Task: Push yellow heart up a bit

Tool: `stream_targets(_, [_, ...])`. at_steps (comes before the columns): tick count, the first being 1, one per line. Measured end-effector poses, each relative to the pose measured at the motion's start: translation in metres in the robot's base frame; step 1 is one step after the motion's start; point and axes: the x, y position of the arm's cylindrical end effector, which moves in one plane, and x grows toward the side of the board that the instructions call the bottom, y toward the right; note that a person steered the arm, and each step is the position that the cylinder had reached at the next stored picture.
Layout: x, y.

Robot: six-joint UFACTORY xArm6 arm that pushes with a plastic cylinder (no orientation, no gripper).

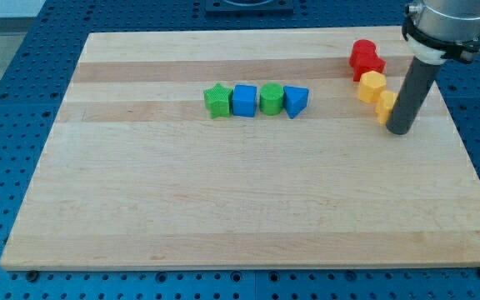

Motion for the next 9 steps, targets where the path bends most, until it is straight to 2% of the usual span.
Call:
stream_targets(3, [0.003,-0.02])
stream_targets(5, [0.003,0.021])
stream_targets(9, [-0.009,0.01])
